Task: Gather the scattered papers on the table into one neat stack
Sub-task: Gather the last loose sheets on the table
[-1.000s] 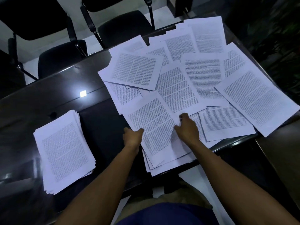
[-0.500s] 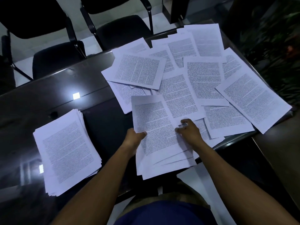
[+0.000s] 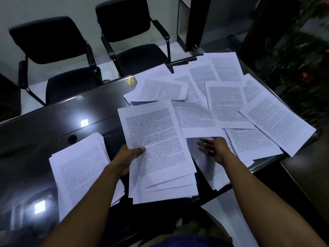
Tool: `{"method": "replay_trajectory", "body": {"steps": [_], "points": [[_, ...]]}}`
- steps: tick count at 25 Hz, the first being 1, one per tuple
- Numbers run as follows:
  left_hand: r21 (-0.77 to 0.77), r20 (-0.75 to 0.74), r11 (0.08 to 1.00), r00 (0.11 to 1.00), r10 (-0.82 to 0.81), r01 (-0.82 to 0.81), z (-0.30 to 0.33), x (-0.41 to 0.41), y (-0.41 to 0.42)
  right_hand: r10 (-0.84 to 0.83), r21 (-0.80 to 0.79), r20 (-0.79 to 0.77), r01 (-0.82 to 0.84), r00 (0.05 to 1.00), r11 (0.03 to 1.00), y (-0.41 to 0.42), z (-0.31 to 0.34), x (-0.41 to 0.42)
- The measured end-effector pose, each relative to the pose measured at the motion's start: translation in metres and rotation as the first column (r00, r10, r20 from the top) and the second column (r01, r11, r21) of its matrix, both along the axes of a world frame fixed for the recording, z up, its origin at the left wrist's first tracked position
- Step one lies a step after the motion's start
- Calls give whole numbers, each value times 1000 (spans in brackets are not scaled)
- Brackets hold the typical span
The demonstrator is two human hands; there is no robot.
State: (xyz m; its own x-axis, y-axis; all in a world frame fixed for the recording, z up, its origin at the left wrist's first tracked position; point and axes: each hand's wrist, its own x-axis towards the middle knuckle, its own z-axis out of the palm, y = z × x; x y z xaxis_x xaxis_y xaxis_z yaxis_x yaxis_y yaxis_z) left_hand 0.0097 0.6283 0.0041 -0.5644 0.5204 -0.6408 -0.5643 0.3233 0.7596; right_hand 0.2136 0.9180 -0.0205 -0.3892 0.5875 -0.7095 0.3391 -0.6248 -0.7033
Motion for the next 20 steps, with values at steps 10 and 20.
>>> {"method": "replay_trajectory", "body": {"steps": [10,20], "points": [[-118,39,976,983,-179,182,-24,19,17,-84,-255,-254,17,964,967,116,42,-22],[-216,136,975,987,81,-50,-52,33,63,530,217,242,-578,813,787,195,24,-50]]}}
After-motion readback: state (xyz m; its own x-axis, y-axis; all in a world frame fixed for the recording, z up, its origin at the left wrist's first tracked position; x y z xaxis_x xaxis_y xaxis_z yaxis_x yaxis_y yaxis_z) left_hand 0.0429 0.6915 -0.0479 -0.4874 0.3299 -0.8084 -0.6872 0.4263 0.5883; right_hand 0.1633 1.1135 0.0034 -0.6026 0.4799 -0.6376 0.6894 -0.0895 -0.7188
